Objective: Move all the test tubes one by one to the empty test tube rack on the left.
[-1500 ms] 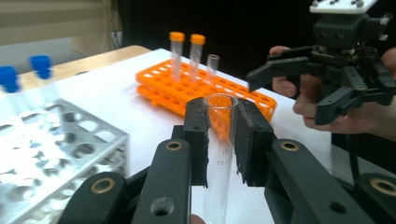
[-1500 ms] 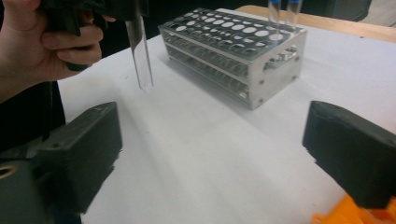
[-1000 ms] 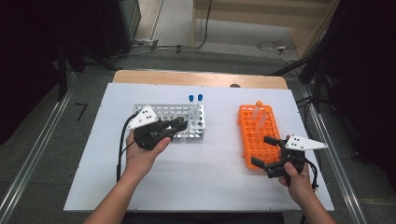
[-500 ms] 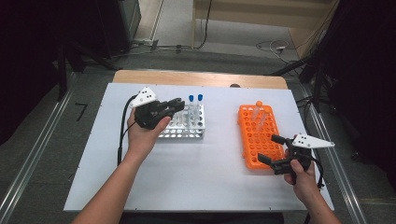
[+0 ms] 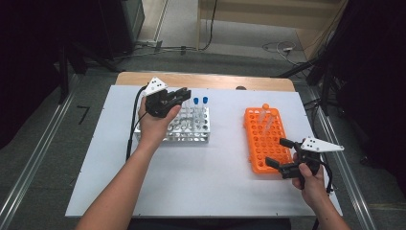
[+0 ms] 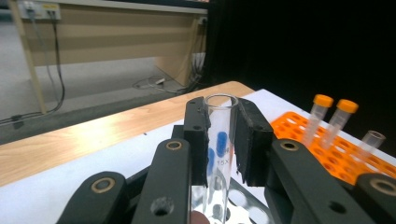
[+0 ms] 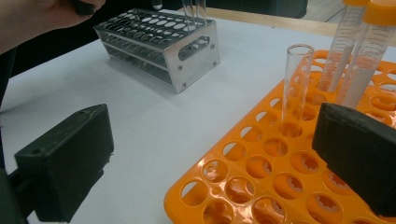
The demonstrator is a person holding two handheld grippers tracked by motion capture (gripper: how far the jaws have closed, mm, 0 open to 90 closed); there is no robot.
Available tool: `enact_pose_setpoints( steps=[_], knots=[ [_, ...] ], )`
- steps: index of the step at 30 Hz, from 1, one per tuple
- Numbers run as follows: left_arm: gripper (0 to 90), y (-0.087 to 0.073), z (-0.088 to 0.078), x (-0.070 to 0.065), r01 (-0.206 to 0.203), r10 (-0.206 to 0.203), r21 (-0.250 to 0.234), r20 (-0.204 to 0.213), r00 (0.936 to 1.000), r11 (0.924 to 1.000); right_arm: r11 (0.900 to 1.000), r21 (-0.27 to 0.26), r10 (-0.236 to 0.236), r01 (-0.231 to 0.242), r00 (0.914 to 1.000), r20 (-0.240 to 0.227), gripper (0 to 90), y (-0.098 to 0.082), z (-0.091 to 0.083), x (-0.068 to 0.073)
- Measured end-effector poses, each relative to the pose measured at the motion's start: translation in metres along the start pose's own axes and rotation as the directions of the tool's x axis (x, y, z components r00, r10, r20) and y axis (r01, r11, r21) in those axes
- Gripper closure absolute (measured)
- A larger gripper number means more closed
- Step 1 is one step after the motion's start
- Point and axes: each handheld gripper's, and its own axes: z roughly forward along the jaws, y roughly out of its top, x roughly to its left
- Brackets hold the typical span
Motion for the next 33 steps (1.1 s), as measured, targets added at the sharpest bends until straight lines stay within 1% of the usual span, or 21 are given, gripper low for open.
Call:
enact_pose_setpoints(
  steps=[5, 9, 12, 16, 20, 22, 29, 33],
  knots=[
    [76.6, -0.006, 0.011, 0.007, 0.02, -0.02, -0.003, -0.04, 0.999, 0.9998, 1.0, -0.001, 0.004, -0.004, 1.0, 0.005, 0.0, 0.0, -0.001, -0.001],
    [76.7, -0.009, 0.018, 0.009, 0.034, -0.035, -0.01, -0.049, 0.9982, 0.9994, 1.0, -0.001, 0.006, -0.006, 1.0, 0.007, 0.0, -0.001, -0.001, -0.002],
    [76.6, -0.011, 0.023, 0.01, 0.03, -0.031, -0.007, -0.063, 0.9975, 0.9995, 1.0, -0.002, 0.006, -0.006, 1.0, 0.006, 0.0, -0.001, -0.001, -0.002],
    [76.6, -0.014, 0.028, 0.011, 0.024, -0.023, 0.008, -0.074, 0.9969, 0.9997, 1.0, -0.002, 0.007, -0.007, 1.0, 0.005, 0.0, -0.001, -0.001, -0.002],
    [76.6, -0.017, 0.032, 0.012, 0.032, -0.03, 0.025, -0.079, 0.9964, 0.9992, 1.0, -0.003, 0.005, -0.005, 1.0, 0.006, 0.0, -0.001, -0.001, -0.002],
    [76.5, -0.019, 0.034, 0.011, 0.031, -0.028, 0.042, -0.085, 0.996, 0.9986, 1.0, -0.002, 0.004, -0.004, 1.0, 0.008, 0.0, -0.001, -0.001, -0.003],
    [76.5, -0.023, 0.038, 0.004, -0.015, 0.026, 0.109, -0.105, 0.9941, 0.994, 1.0, -0.003, 0.009, -0.009, 0.9999, 0.011, 0.0, -0.002, -0.002, -0.004],
    [76.3, -0.023, 0.038, 0.002, -0.025, 0.041, 0.143, -0.109, 0.9932, 0.9894, 1.0, -0.001, 0.007, -0.007, 0.9999, 0.01, 0.0, -0.002, -0.001, -0.004]
  ],
)
